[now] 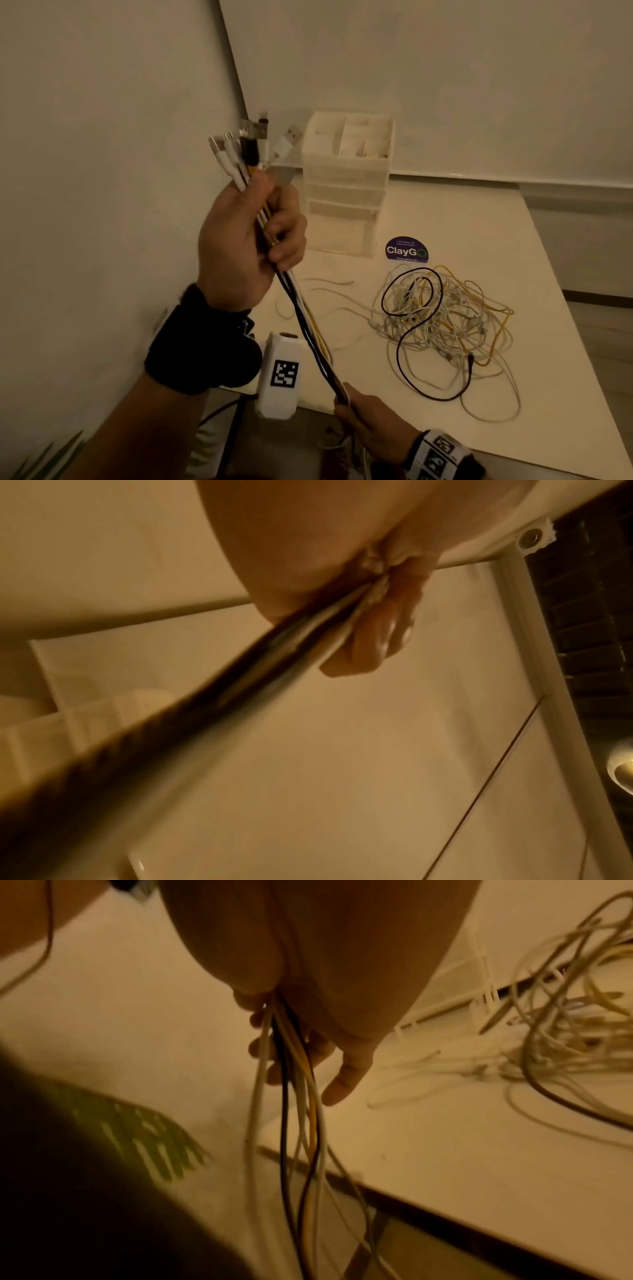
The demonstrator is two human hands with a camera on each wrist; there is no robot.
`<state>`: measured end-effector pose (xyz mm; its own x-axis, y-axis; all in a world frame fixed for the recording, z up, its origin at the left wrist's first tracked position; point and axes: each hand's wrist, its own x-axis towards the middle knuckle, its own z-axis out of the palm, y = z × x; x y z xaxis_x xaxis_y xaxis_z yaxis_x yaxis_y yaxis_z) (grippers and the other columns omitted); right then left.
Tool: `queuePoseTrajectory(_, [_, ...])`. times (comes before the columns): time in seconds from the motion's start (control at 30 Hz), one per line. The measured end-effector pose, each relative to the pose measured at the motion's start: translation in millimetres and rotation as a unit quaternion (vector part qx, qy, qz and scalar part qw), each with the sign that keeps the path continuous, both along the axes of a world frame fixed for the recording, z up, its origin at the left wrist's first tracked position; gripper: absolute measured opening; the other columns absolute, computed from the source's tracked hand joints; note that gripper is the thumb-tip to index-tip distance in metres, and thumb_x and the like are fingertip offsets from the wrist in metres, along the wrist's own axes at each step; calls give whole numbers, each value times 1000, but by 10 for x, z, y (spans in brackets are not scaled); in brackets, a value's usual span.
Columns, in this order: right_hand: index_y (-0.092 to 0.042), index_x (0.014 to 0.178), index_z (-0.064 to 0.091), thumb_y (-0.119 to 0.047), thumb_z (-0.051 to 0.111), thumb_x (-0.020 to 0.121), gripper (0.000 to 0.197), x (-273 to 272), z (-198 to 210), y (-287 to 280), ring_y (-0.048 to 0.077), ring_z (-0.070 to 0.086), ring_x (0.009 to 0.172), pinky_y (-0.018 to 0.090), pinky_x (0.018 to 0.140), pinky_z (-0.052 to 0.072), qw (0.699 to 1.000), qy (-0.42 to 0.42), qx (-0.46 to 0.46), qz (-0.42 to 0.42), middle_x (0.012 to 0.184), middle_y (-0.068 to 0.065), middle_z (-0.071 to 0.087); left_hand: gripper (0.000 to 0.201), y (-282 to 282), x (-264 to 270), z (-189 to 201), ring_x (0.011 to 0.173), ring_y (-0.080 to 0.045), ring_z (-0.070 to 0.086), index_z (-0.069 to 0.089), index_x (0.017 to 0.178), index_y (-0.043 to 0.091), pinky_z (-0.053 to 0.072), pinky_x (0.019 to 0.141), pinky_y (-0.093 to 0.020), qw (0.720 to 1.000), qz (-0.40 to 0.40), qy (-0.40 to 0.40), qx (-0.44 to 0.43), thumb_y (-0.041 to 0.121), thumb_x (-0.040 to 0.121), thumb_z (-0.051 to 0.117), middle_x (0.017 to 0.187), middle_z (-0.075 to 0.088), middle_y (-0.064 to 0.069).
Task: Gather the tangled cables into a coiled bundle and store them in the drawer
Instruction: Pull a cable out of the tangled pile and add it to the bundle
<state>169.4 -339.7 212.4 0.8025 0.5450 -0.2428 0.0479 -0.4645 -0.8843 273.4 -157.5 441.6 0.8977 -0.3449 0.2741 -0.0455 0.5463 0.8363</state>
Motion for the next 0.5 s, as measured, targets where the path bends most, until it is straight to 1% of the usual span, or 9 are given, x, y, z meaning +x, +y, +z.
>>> queuePoseTrajectory(0.07, [-33, 87, 41, -64, 31, 93, 33, -44, -150, -49, 2, 49, 64, 27, 67, 42, 1000, 13, -17, -12, 73, -8, 52, 37, 41, 27, 8, 35, -10, 28, 43, 69, 15, 26, 40, -19, 1000, 7, -13, 25, 27, 99, 24, 54, 28, 1])
queuePoseTrajectory(0.13, [-37, 87, 40, -89, 19, 72, 58, -62, -247, -33, -2, 51, 61, 17, 62, 37, 999, 23, -38, -15, 68, -8, 51, 45, 48, 7, -16, 36, -11, 27, 58, 71, 24, 26, 41, -20, 998, 11, -21, 51, 26, 99, 23, 57, 21, -3])
queuePoseTrajectory(0.17, [-38, 87, 39, -93, 16, 66, 63, -64, -284, -15, -2, 51, 60, 15, 61, 36, 999, 25, -46, -15, 67, -8, 51, 46, 50, -5, -35, 36, -11, 26, 60, 72, 27, 26, 41, -21, 998, 9, -21, 55, 26, 99, 23, 58, 19, -4])
queuePoseTrajectory(0.23, [-40, 87, 38, -91, 14, 67, 60, -44, -351, 43, -1, 49, 59, 15, 60, 35, 998, 20, -54, -8, 67, -9, 50, 42, 80, -9, -62, 37, -11, 26, 58, 72, 23, 26, 41, -22, 998, 9, -17, 62, 26, 99, 25, 58, 20, -4])
queuePoseTrajectory(0.3, [-41, 88, 38, -86, 16, 75, 52, -17, -372, 84, -2, 48, 61, 19, 63, 38, 998, 19, -55, 8, 69, -11, 51, 33, 106, 25, -101, 38, -11, 25, 44, 72, 13, 25, 41, -24, 996, 18, -3, 84, 25, 99, 29, 58, 22, -3])
queuePoseTrajectory(0.37, [-40, 87, 39, -63, 28, 95, 26, 21, -342, 84, 4, 51, 67, 30, 73, 45, 996, 36, -67, 38, 75, -10, 53, 30, 118, 53, -161, 39, -10, 24, 32, 71, 13, 23, 41, -24, 995, 20, 20, 96, 25, 98, 32, 59, 23, -3])
queuePoseTrajectory(0.43, [-31, 93, 48, -42, 39, 100, 16, 114, -301, 27, 16, 56, 80, 38, 82, 46, 995, 42, -82, 48, 87, -1, 59, 30, 131, 78, -233, 39, -8, 22, 30, 71, 13, 18, 40, -21, 996, 13, 53, 67, 25, 98, 34, 59, 22, -2])
queuePoseTrajectory(0.47, [-26, 102, 52, -41, 45, 98, 17, 169, -249, -18, 18, 57, 91, 39, 87, 47, 994, 36, -86, 53, 98, 2, 61, 30, 144, 84, -258, 39, -6, 21, 30, 71, 13, 15, 39, -20, 997, 8, 67, 46, 25, 98, 34, 59, 21, -2])
queuePoseTrajectory(0.5, [-24, 116, 52, -42, 51, 94, 28, 241, -206, -71, 18, 55, 104, 38, 95, 44, 993, 27, -96, 67, 113, 2, 60, 30, 161, 88, -281, 38, -5, 20, 30, 71, 13, 13, 39, -19, 997, 3, 78, 29, 26, 98, 34, 59, 21, -1])
